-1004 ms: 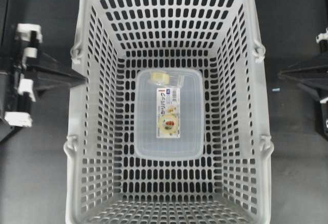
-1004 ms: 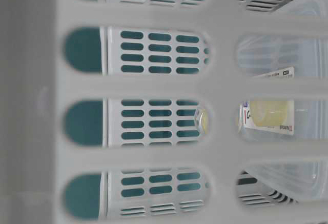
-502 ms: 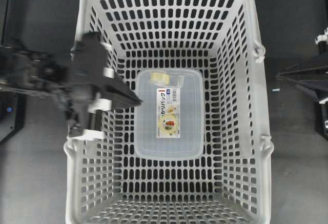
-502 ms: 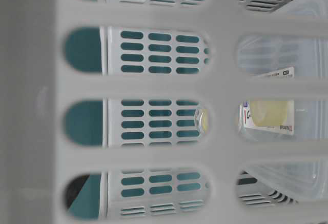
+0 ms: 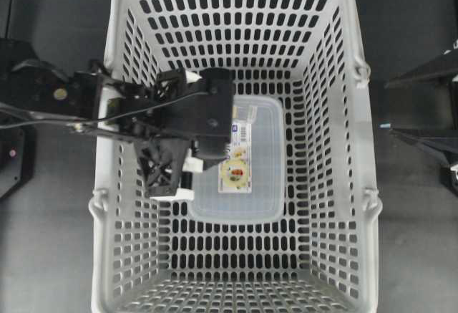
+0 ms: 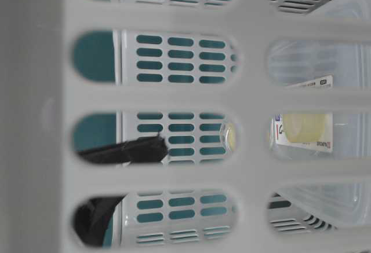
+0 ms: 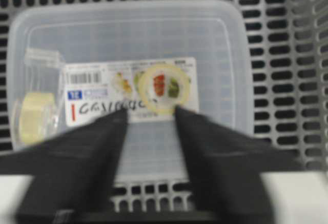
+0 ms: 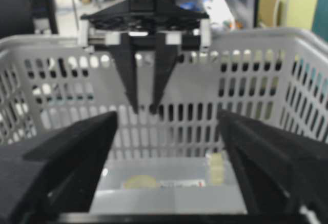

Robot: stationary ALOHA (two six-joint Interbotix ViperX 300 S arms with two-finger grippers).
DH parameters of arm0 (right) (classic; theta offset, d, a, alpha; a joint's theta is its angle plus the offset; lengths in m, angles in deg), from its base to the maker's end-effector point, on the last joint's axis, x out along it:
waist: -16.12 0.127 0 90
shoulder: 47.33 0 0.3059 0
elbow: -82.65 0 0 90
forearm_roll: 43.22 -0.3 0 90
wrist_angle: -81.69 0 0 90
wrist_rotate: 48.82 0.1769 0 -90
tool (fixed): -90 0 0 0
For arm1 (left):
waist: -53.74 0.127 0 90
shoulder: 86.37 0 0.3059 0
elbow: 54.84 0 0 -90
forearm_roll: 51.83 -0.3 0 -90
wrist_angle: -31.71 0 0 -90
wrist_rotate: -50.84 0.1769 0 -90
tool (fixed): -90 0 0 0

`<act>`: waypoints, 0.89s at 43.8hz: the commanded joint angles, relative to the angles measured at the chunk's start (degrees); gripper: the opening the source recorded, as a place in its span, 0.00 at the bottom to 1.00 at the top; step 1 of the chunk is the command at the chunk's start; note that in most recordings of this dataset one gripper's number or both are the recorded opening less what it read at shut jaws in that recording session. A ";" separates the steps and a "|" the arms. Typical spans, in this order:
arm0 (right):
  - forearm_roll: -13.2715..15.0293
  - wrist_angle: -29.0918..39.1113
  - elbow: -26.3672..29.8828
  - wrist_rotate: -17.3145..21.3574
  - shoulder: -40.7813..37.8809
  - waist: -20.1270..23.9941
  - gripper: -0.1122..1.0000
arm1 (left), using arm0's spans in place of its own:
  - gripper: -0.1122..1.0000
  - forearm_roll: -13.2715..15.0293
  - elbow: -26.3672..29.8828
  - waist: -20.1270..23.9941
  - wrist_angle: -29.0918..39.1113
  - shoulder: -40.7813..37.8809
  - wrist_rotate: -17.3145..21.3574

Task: Pick up the cellophane tape from the shopping basket with the left arm.
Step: 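Move the left gripper over the basket toward the clear container, then lower the open left gripper around the cellophane tape roll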

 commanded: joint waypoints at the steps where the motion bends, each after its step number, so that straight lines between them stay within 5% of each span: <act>1: -0.18 0.35 1.23 0.09 -0.26 -0.09 0.80 | 0.59 -0.26 2.64 0.00 0.97 -1.67 -0.09; 9: -0.18 0.35 1.23 0.09 -0.26 -0.09 0.79 | 0.91 -0.26 5.27 -0.09 3.69 -7.38 0.00; 39: -0.18 0.44 1.05 0.09 -0.09 -0.09 0.79 | 0.90 -0.26 7.12 -1.67 3.43 -15.82 0.53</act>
